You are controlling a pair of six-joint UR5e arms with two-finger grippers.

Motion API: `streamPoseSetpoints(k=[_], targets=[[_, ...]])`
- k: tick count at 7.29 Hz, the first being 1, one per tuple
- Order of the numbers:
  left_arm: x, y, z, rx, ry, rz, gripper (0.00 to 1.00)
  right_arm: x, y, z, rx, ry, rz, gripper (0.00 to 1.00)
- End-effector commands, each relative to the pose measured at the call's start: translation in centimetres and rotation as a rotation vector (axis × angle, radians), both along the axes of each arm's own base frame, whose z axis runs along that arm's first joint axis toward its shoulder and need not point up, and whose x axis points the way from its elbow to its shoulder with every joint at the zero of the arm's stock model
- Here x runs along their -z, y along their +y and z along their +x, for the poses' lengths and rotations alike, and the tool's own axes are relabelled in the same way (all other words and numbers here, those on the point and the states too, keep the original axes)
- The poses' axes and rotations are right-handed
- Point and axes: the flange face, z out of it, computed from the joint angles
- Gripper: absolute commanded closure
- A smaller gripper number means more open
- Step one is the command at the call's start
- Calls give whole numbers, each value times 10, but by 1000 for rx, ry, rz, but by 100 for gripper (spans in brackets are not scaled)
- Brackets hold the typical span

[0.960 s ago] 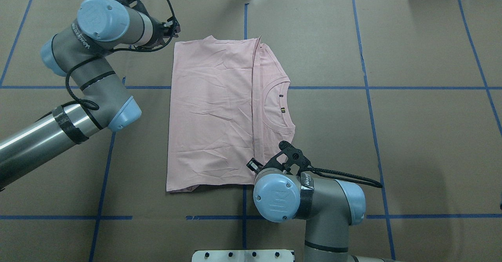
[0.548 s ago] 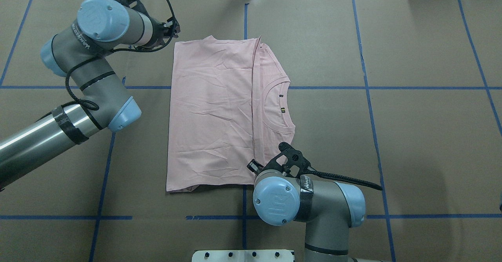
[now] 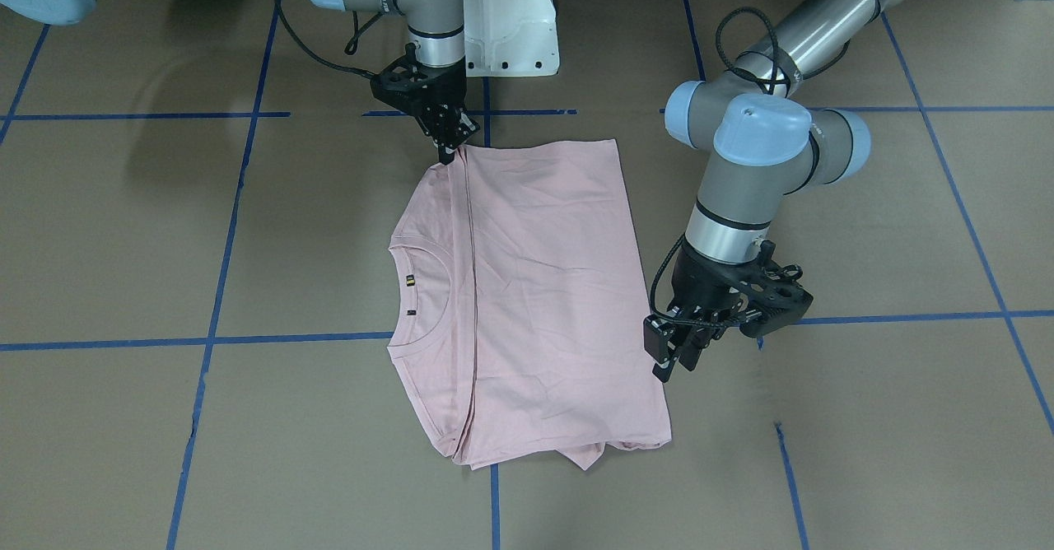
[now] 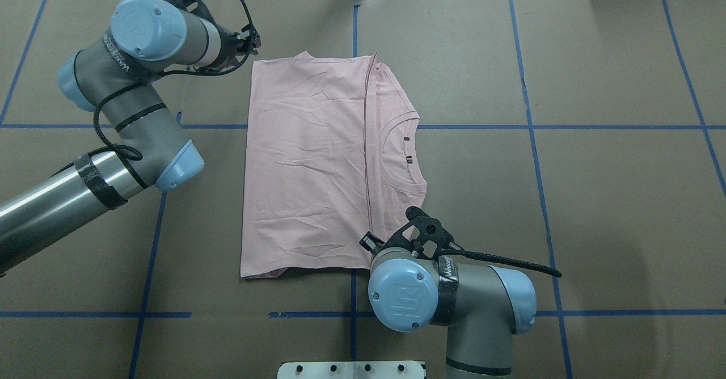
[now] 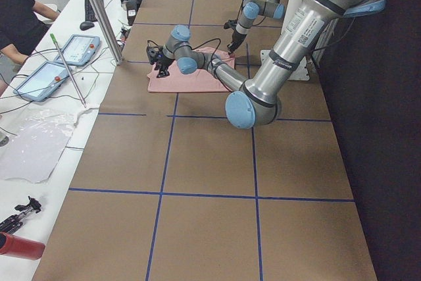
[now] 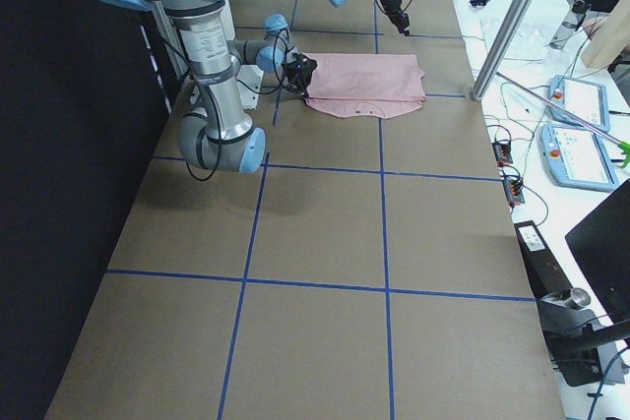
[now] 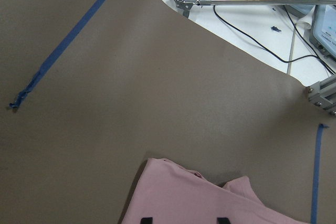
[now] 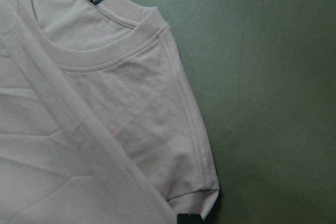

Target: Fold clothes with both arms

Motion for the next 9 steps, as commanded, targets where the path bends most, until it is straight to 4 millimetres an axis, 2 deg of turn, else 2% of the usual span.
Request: streamPoseSetpoints(k=[1,2,4,5,6,7,9], targets=[[3,5,3,12,27,-23,49,-3,3,8,4,6,0,100],[2,35,4,-15,71,-54,49,-3,4,7,6,6,0,100],[21,127,4,-81,56,-128,49,-3,6,7,9,6,0,100],[16,186,16,-130,69,-181,47,-3,5,7,8,7,1,100],[2,225,27,-146,73,-225,45,-2,6,8,9,4,0,100],[-17,256,44,-158,56,-271,42,0,6,9,11,-1,-1,100],[-31,295,61,-172,62,-361,39,3,8,10,15,-9,-2,100]])
